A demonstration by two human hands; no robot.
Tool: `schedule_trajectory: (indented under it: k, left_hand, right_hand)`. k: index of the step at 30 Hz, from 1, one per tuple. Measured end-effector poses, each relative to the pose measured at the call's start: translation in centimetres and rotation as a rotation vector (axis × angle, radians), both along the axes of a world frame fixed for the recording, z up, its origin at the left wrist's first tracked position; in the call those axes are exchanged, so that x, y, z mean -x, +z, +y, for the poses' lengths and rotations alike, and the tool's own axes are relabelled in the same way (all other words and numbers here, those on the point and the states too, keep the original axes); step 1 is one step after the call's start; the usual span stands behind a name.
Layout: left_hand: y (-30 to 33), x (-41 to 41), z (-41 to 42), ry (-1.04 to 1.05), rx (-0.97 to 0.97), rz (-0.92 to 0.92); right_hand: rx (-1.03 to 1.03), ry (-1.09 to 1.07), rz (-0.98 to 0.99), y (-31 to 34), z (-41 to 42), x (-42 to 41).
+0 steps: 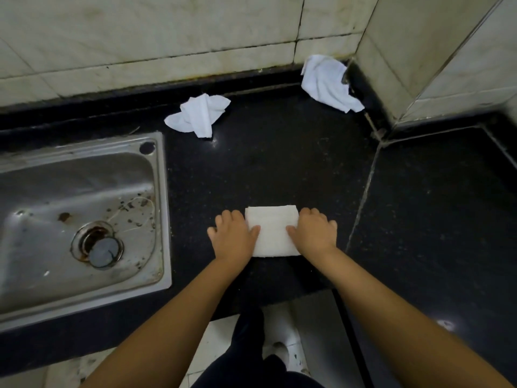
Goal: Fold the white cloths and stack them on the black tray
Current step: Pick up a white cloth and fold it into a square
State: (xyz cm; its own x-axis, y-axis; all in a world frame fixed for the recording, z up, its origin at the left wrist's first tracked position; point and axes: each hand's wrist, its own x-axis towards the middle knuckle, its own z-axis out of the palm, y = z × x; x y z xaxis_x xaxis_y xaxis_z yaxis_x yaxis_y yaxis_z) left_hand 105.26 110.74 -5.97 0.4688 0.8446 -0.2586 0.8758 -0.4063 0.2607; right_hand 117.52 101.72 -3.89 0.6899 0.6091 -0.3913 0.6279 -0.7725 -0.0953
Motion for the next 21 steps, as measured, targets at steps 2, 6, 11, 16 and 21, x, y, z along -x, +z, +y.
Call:
schedule_trajectory:
  k: [2, 6, 11, 16, 21]
  left_hand:
    - [0.1, -0.4, -0.6, -0.006, 0.01, -0.033]
    - [1.9, 0.0, -1.4, 0.113, 0.236, -0.47]
    - [6.1, 1.0, -3.4, 0.237, 0.427, -0.804]
    - [8.6, 1.3, -7.2, 0.304, 0.71, -0.924]
    - [12.0, 1.2, -12.3, 0.242, 0.971, -1.014]
  right_hand:
    - [-0.021, -0.013, 0.036, 0.4, 0.4, 0.6]
    - [-0.218, -0.202, 0.332, 2.5, -0.4, 0.3]
    - [-0.6, -0.491, 0.779, 6.7, -4.6, -0.5]
    - [-0.864, -0.623, 0.932, 9.5, -10.4, 0.4]
    - [-1.08, -0.691, 0.864, 11.9, -17.6, 2.7]
